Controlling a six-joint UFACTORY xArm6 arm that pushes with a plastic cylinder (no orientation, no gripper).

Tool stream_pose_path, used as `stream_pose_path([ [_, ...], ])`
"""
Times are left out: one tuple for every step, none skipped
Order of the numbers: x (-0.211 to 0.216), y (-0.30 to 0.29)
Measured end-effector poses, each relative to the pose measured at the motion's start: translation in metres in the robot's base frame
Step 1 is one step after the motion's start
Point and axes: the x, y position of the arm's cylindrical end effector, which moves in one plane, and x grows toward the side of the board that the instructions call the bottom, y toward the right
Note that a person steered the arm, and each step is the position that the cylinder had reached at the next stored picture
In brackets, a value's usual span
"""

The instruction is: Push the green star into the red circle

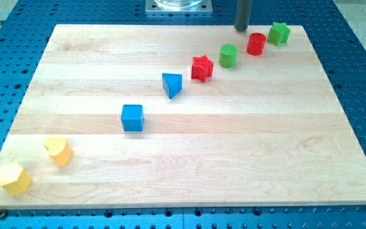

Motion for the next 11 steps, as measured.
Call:
stream_pose_path([
  [0.001, 0.002],
  [0.001, 0.006],
  [0.001, 0.026],
  [0.001, 0.047],
  [0.0, 0.073],
  [0.0, 0.082],
  [0.015, 0.109],
  [0.042, 0.092],
  [0.064, 0.046],
  [0.091, 0.016],
  [0.094, 0.001],
])
